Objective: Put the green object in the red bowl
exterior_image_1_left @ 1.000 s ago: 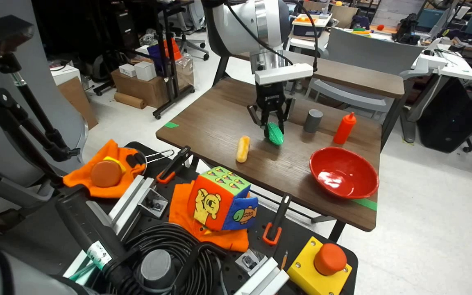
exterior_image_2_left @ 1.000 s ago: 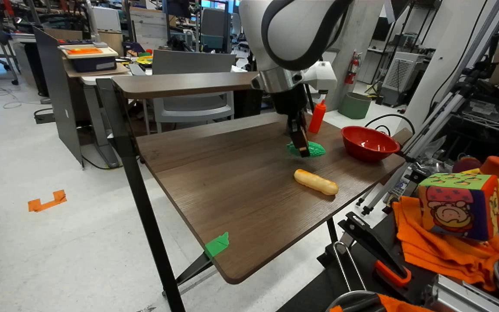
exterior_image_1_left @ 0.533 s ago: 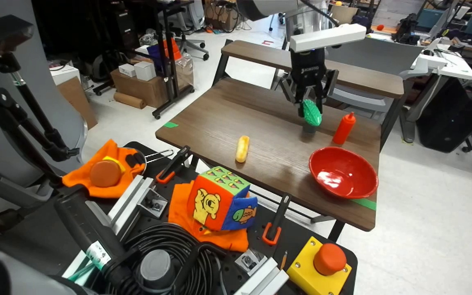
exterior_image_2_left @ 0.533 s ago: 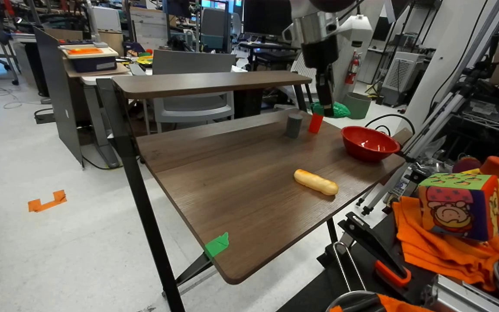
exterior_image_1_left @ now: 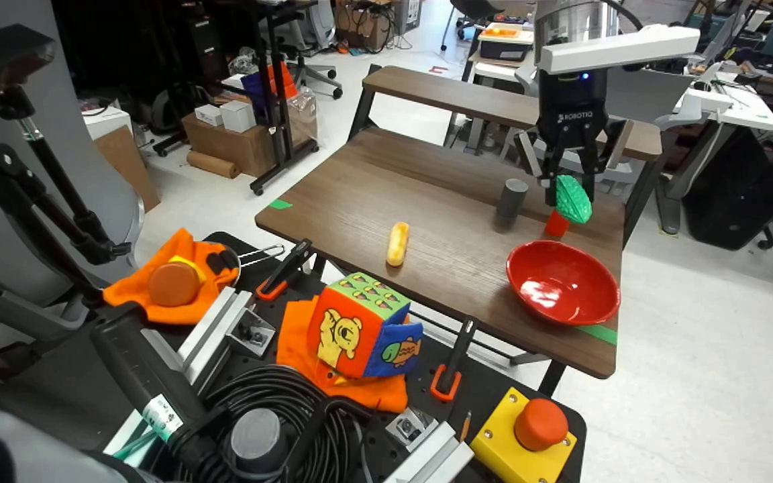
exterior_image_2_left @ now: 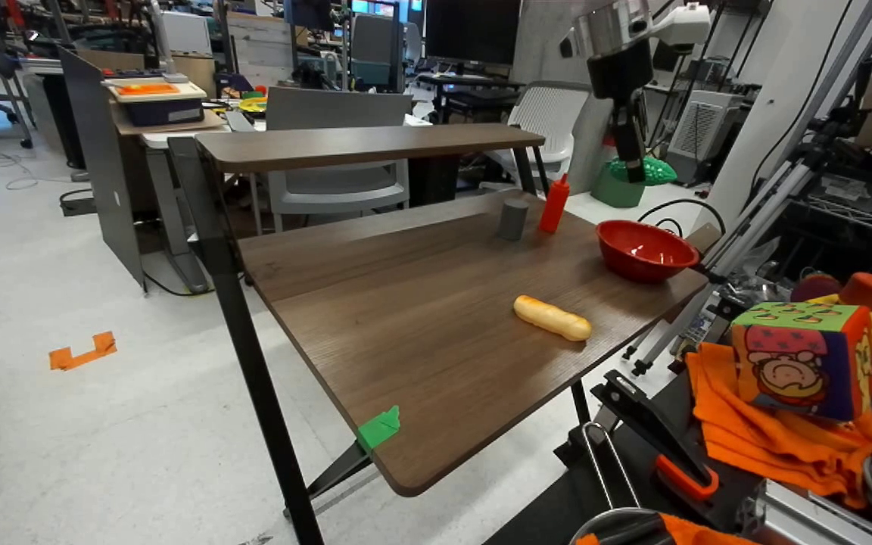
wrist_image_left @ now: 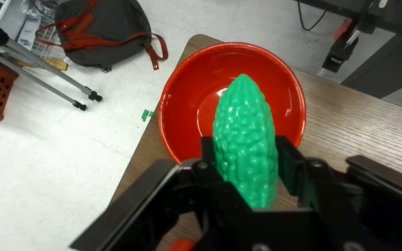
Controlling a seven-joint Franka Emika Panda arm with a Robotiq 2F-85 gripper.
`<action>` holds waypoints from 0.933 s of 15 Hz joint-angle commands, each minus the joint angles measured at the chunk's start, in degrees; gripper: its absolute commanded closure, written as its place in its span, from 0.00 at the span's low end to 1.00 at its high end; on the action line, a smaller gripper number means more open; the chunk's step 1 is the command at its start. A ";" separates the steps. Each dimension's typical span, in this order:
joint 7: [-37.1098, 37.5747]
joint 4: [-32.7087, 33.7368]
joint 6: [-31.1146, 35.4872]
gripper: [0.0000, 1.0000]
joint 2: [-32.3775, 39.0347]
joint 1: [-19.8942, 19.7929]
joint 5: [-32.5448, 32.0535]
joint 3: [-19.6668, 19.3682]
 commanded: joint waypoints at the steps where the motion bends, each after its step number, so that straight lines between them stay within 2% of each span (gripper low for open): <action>1: 1.52 4.79 -3.03 0.79 4.54 0.01 0.68 0.15; 7: 7.48 6.90 0.44 0.79 10.92 0.87 -2.06 -1.32; 11: 12.45 4.75 5.29 0.79 13.31 3.75 -10.64 -4.05; 14: 16.83 3.11 7.71 0.79 13.52 4.43 -15.73 -5.35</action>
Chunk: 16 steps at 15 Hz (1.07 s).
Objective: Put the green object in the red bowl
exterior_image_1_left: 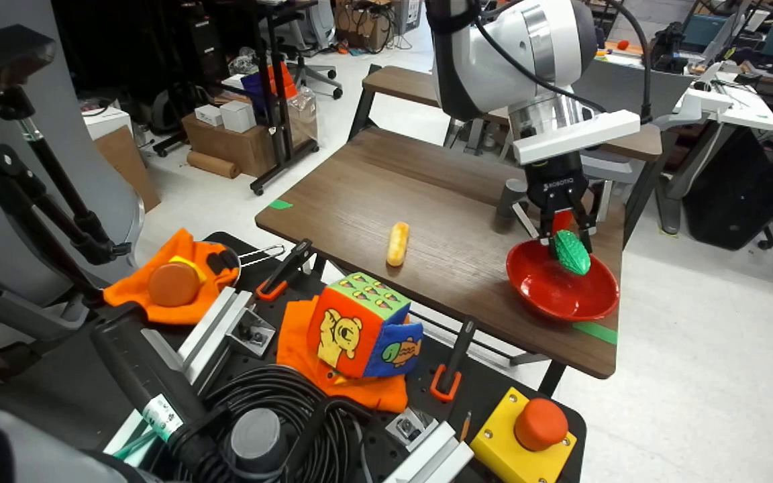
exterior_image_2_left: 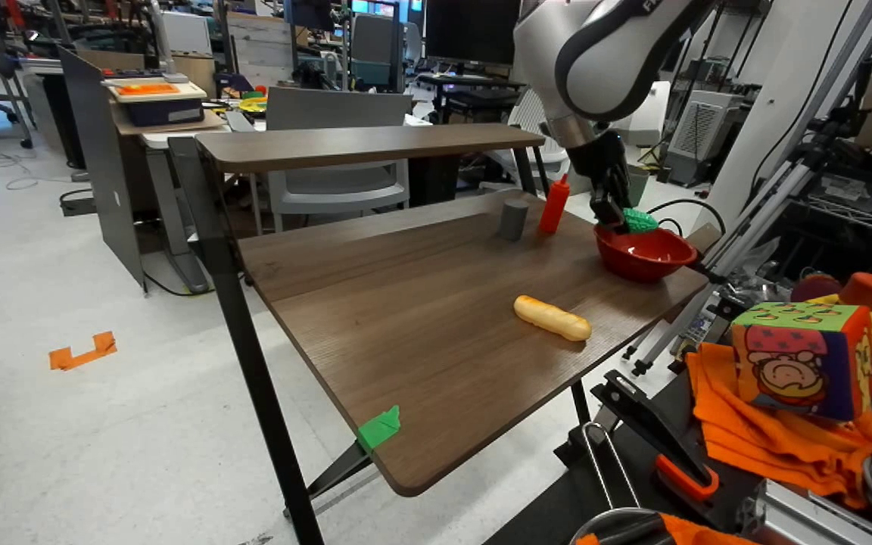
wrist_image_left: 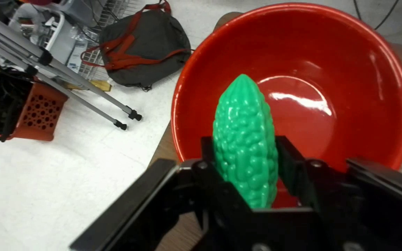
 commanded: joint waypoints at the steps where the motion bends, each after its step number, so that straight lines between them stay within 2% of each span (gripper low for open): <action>1: 5.25 -2.98 3.65 0.79 -0.58 1.63 -6.56 -2.34; 5: 9.68 -5.66 5.68 0.79 -0.86 1.80 -12.88 -2.75; 6: 10.79 -6.12 5.37 0.31 -0.82 1.92 -14.45 -2.81; 11: 14.51 -9.03 5.29 0.01 -1.84 1.28 -19.82 -1.83; 13: 15.88 -10.50 6.04 0.00 -2.86 0.83 -21.22 -1.50; 16: 15.08 -15.24 10.66 0.00 -7.92 -1.48 -20.45 -0.24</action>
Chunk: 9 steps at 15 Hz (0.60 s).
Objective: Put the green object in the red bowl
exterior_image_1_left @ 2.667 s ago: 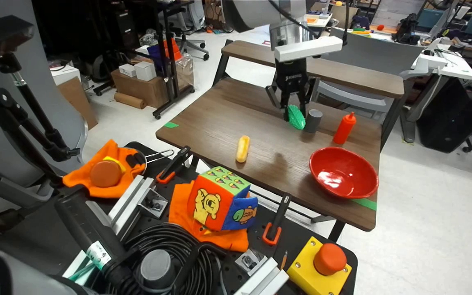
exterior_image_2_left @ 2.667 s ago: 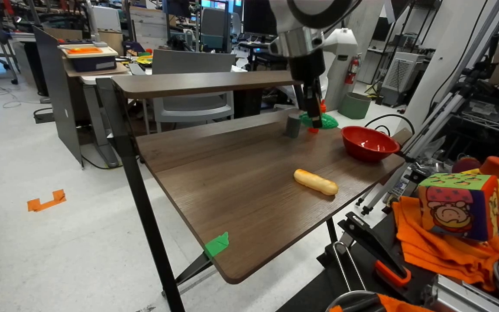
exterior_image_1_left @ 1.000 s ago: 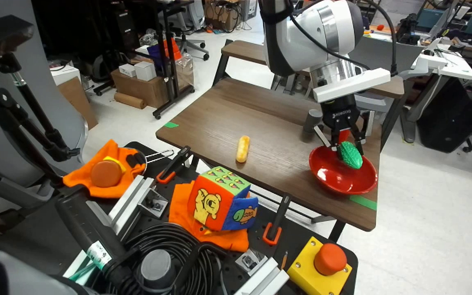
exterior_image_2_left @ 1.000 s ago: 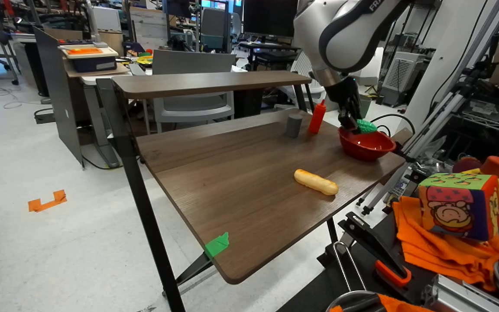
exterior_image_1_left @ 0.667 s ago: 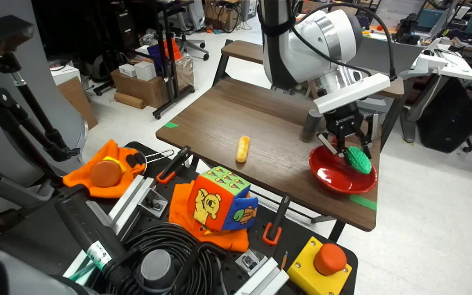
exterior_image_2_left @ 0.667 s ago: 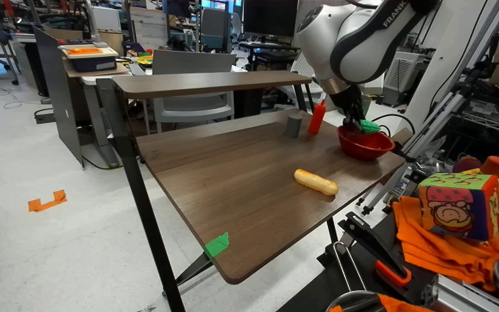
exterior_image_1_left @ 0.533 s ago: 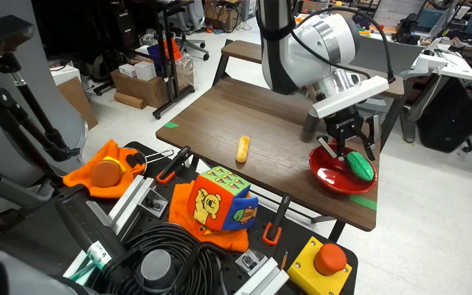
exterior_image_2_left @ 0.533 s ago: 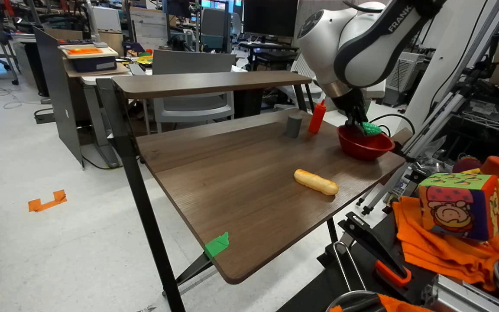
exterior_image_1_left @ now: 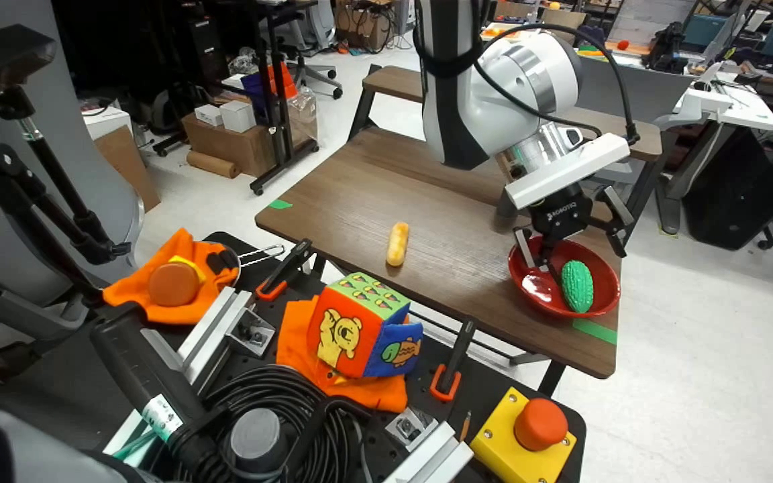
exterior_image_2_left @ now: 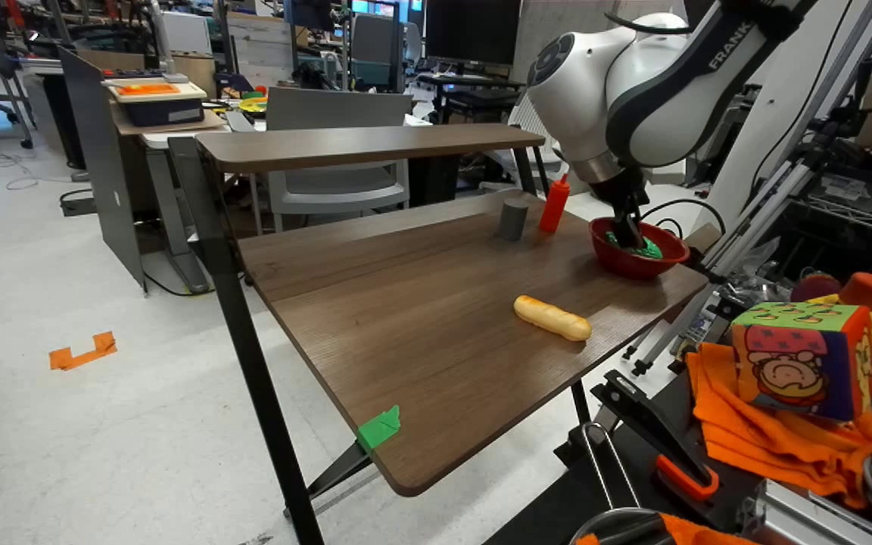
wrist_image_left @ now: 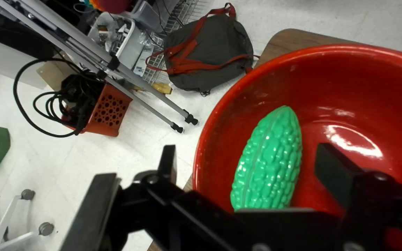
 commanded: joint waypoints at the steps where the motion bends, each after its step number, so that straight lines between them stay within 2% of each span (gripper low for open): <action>1: -1.01 -8.98 7.16 0.00 -9.34 -3.36 -0.45 1.89; 5: -7.54 -18.49 16.65 0.00 -20.54 -8.66 5.07 3.59; 7: -14.56 -21.76 18.55 0.00 -25.36 -11.35 12.44 4.72; 9: -24.02 -22.90 15.89 0.00 -28.54 -14.69 23.37 6.53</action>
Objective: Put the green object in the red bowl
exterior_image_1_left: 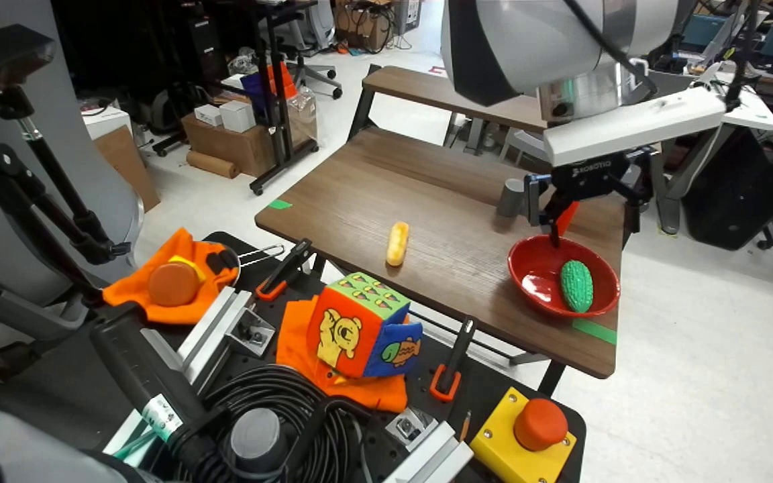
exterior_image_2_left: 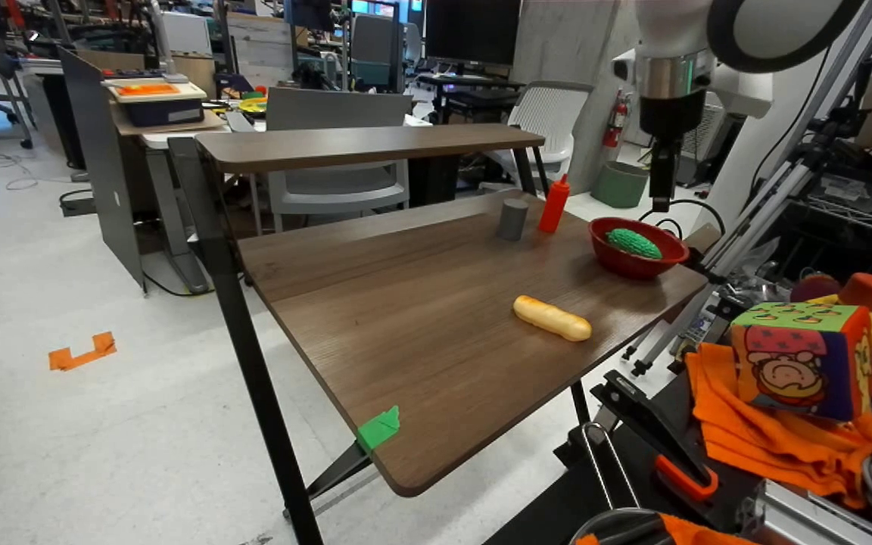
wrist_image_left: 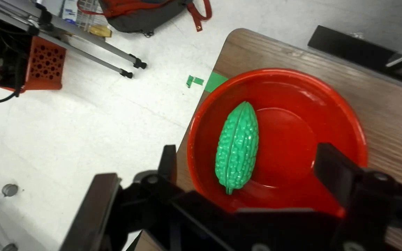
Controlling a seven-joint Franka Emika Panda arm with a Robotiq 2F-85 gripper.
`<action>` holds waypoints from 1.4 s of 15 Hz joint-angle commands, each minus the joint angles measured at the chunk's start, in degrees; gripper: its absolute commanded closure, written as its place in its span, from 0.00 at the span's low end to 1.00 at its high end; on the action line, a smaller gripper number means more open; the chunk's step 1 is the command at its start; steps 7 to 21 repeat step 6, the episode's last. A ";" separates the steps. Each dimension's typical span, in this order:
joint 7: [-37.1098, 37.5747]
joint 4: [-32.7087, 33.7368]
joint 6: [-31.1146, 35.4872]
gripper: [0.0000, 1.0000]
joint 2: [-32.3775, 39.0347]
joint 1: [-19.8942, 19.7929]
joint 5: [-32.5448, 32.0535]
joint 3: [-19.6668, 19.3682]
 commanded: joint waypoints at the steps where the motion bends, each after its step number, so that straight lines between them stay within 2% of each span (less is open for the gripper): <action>1: -4.65 -1.48 -0.04 0.00 -2.41 -0.23 5.32 -0.65; 2: -8.00 -2.60 -0.13 0.00 -4.35 -1.36 8.56 -0.33; 4: -9.88 -3.85 -0.12 0.00 -6.18 -2.36 10.26 -0.04; 21: -9.92 -4.30 -0.12 0.00 -6.25 -2.34 10.46 0.22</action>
